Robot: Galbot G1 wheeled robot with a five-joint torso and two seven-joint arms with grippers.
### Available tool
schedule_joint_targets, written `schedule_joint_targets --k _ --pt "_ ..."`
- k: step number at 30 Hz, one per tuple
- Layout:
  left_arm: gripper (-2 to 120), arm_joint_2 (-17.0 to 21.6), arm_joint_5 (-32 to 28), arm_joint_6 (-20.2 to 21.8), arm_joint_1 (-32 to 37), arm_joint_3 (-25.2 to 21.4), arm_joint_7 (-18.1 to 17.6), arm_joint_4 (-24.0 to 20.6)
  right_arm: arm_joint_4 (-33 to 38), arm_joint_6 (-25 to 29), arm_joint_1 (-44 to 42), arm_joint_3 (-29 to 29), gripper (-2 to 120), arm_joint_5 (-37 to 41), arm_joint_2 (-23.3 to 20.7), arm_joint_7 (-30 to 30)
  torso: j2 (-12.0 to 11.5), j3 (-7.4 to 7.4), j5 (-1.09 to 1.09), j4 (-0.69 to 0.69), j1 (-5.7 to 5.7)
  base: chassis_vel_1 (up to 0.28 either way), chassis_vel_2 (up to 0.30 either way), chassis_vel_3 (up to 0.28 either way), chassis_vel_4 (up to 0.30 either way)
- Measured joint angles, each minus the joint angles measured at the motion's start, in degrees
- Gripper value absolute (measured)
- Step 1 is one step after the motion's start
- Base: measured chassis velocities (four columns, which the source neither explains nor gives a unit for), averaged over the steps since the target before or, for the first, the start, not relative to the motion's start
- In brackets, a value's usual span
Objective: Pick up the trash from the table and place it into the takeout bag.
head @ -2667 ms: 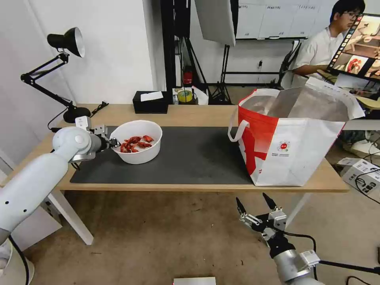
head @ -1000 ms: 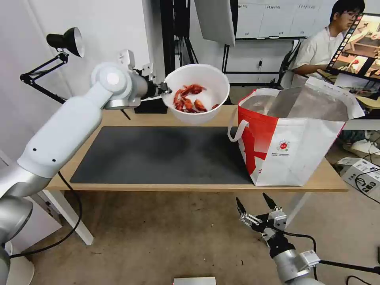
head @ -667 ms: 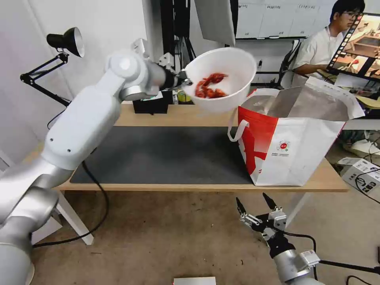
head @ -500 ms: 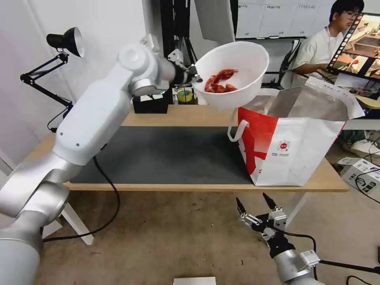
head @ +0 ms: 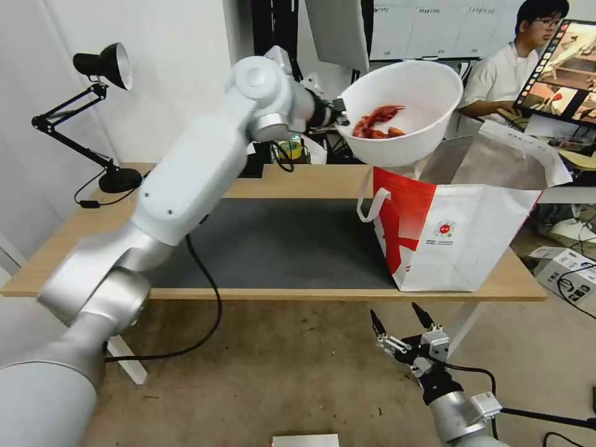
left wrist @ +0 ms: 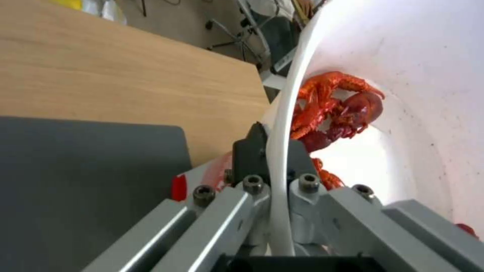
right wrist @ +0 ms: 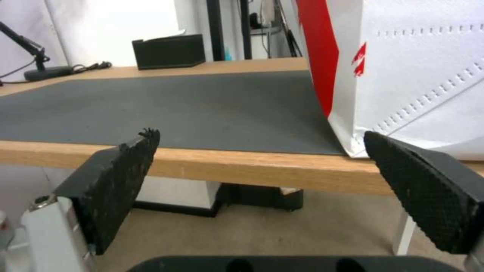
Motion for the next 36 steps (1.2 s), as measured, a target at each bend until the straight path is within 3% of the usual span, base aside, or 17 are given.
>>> schedule_joint_targets --k 9,16,22,24,27,36 --pt "0 -7.1 3.0 -3.9 0.2 0.1 -2.4 4.5 0.0 0.0 0.0 0.0 100 0.0 0.0 0.0 0.0 0.0 0.0 0.0 0.0 0.0 0.0 0.0 0.0" --pt "0 -9.6 6.6 -6.6 1.4 0.7 -0.3 6.3 0.0 0.0 0.0 0.0 100 0.0 0.0 0.0 0.0 0.0 0.0 0.0 0.0 0.0 0.0 0.0 0.0" --pt "0 -9.3 11.9 -8.1 2.5 2.7 2.6 6.2 0.0 0.0 0.0 0.0 100 0.0 0.0 0.0 0.0 0.0 -0.01 0.0 0.0 0.0 0.0 0.0 0.0" --pt "0 -7.6 18.5 -10.2 3.8 5.7 7.8 4.8 0.0 0.0 0.0 0.0 100 0.0 0.0 0.0 0.0 0.0 -0.01 0.0 0.0 0.0 0.0 0.0 0.0" --pt "0 -6.4 22.0 -11.0 4.0 7.4 10.4 3.8 0.0 0.0 0.0 0.0 100 0.0 0.0 0.0 0.0 0.0 -0.01 0.02 0.0 0.0 0.0 0.0 0.0" --pt "0 -5.9 23.4 -11.3 3.1 8.1 11.2 2.4 0.0 0.0 0.0 0.0 100 0.0 0.0 0.0 0.0 0.0 -0.01 0.01 0.0 0.0 0.0 0.0 0.0"
